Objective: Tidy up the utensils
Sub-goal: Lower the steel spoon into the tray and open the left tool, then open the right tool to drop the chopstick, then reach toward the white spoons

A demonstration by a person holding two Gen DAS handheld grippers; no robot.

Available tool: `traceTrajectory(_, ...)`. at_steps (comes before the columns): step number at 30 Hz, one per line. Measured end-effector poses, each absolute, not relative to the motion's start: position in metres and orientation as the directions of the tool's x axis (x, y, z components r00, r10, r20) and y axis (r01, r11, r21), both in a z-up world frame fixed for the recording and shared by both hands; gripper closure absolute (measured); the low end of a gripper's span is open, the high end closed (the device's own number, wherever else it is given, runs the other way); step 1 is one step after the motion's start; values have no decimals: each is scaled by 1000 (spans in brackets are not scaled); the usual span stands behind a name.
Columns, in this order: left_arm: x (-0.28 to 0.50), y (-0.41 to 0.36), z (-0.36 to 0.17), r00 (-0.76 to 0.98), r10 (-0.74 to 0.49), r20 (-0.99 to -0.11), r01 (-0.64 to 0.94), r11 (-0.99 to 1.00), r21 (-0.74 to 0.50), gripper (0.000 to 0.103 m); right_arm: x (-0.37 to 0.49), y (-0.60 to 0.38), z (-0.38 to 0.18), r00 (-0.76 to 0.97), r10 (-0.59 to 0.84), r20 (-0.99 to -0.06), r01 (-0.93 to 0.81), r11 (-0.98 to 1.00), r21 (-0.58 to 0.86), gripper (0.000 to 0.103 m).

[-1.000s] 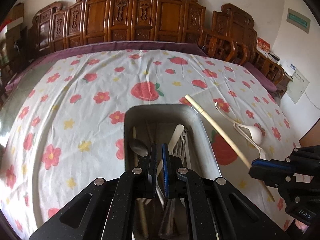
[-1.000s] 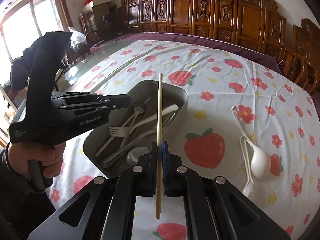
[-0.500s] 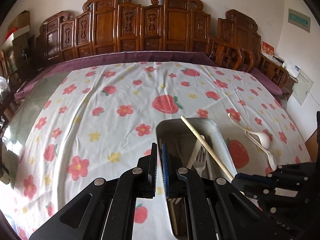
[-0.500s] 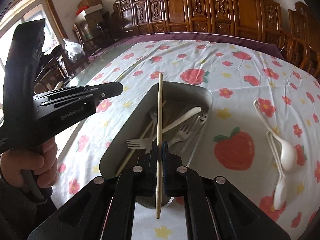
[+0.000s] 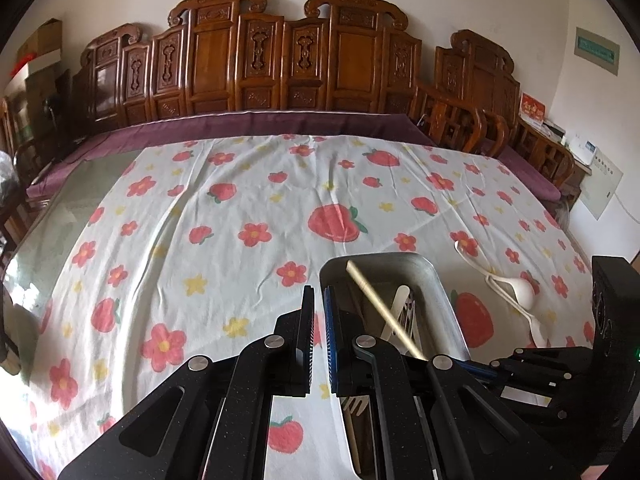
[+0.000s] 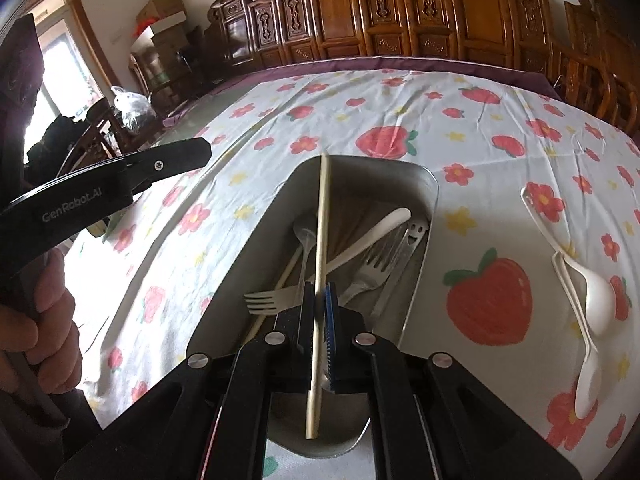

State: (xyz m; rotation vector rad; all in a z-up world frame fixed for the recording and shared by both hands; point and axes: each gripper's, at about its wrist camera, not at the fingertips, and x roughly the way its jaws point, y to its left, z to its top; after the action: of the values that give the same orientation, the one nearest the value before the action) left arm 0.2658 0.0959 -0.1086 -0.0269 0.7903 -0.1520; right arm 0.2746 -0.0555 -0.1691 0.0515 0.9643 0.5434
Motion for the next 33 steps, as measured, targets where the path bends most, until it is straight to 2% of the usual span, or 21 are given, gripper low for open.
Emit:
traceTrajectory(9,264,93,-108,695,-152,-703,140,987,-75,99,270,-62,-159,475,457,-752,-434,865,251,96)
traceTrajectory(21,255,63,-113,681,-185,-708,195,978,-68,98,257,-146,-146,567,331,-755,-376,919,120,96)
traceTrajectory(23,253,55,-115,678,-189,-710,208,976,-62,89,257,-160,-148,573,304,-761,-367,925,93,96)
traceTrajectory(25,251,50,-116,678,-186,-711,213,976,-53,71,259,-176,-152,582,268,-768,-354,933,57,96)
traceTrajectory(28,250,42,-119,668,-198,-718,217,974,-66,64,262,-191,-155,589,227,-776,-344,939,14,96)
traceTrajectory(31,246,33,-119,666,-213,-715,228,971,-76,53,271,-205,-159,583,201,-787,-354,935,-24,79)
traceTrajectory(33,242,25,-120,670,-211,-712,235,970,-67,46,277,-211,-162,579,188,-794,-362,931,-43,79)
